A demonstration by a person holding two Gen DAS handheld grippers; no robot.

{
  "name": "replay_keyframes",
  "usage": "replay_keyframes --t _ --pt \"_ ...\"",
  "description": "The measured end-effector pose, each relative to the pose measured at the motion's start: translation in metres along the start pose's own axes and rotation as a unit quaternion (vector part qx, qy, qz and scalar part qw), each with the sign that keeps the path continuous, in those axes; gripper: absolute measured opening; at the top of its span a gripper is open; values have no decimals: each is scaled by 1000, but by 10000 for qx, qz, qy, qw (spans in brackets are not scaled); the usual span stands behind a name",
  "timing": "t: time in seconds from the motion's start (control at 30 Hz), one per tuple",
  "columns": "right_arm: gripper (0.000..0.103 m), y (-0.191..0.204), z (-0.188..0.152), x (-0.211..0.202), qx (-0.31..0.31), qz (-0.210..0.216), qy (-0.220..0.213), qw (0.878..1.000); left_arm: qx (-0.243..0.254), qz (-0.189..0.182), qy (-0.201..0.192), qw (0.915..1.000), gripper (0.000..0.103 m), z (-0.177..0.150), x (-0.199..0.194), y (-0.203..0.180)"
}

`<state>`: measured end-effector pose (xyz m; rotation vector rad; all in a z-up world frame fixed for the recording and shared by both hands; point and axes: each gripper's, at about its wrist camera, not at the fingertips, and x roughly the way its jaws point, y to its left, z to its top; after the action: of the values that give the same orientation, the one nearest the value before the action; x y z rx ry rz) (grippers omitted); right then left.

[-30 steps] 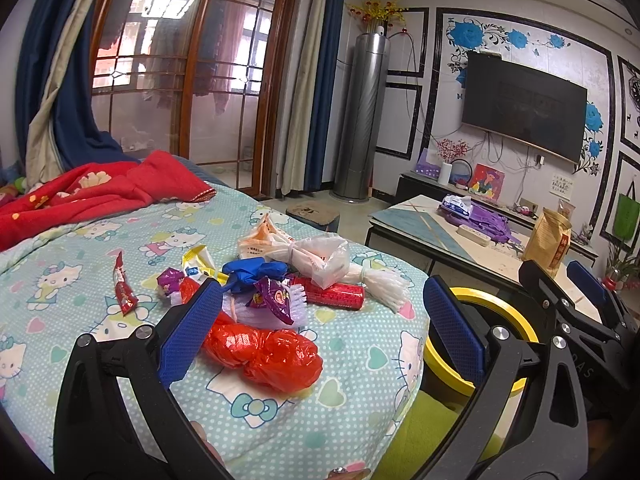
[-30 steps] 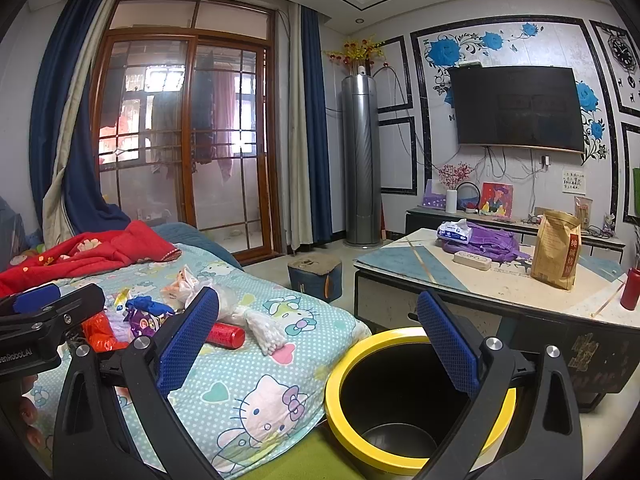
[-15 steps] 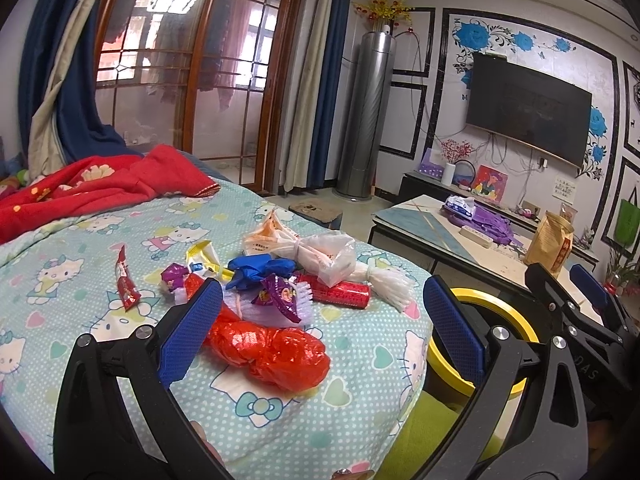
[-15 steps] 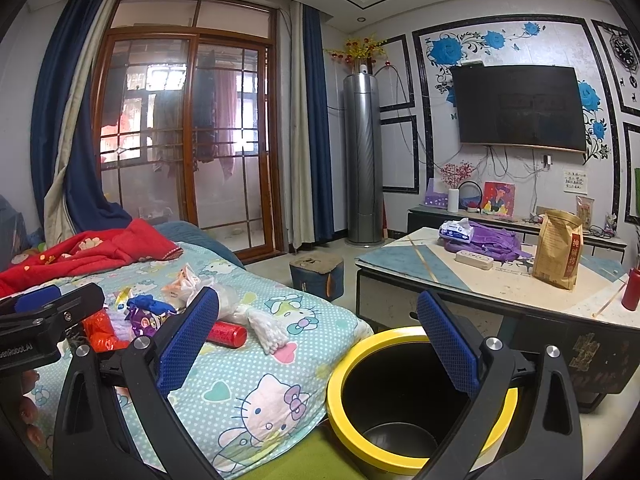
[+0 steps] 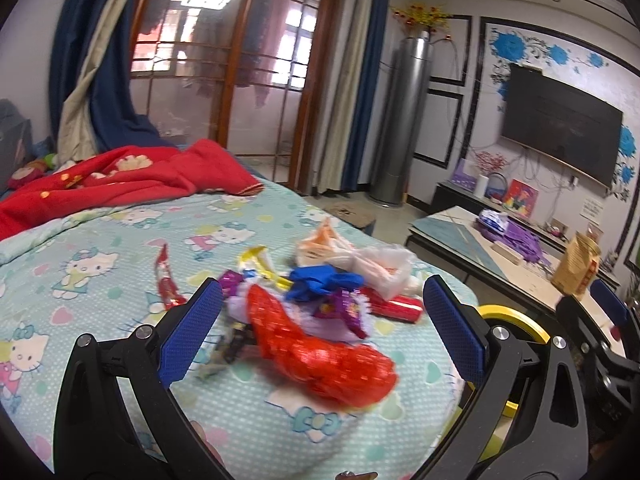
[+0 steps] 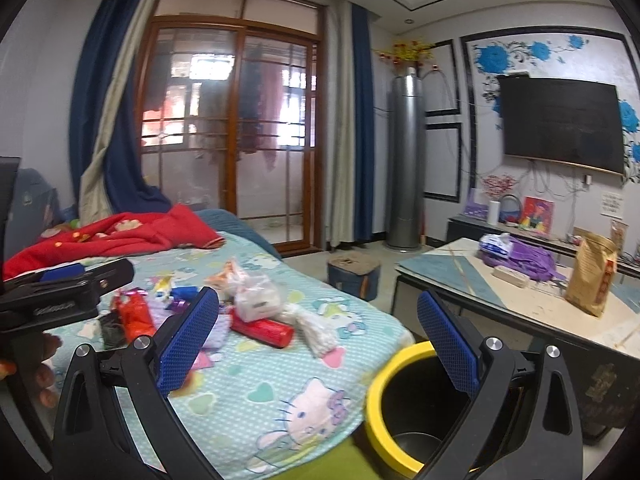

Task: Collect trash
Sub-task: 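Grasp the red snack stick wrapper with the left tool while the right tool grasps the red plastic bag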

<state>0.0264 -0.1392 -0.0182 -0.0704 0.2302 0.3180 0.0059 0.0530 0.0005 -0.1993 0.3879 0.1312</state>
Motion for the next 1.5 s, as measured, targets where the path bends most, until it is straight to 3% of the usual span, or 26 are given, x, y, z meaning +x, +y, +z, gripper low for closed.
replay_keyframes --t 0.5,0.8,1.03,1.2,1.3,1.37,1.5 --pt "97 64 2 27 -515 1224 583 9894 -449 739 156 9961 92 12 11 64" --pt "97 83 -4 60 -535 1668 1183 9774 -834 1006 696 9890 92 10 34 108" --pt "96 97 -17 88 -596 1810 1674 9673 -1137 879 1149 9829 92 8 60 135" --pt "81 104 -29 104 -695 1891 2037 9581 -1581 878 1615 9702 91 3 85 157" --pt "70 105 -36 108 -690 1955 2210 9530 -1817 856 1765 9636 80 -2 98 165" --pt "57 106 -40 108 -717 2037 2296 9490 -1895 849 1784 9618 73 -6 105 169" --pt "39 104 -45 107 -759 2189 2412 9424 -2084 829 1833 9571 56 -13 116 175"
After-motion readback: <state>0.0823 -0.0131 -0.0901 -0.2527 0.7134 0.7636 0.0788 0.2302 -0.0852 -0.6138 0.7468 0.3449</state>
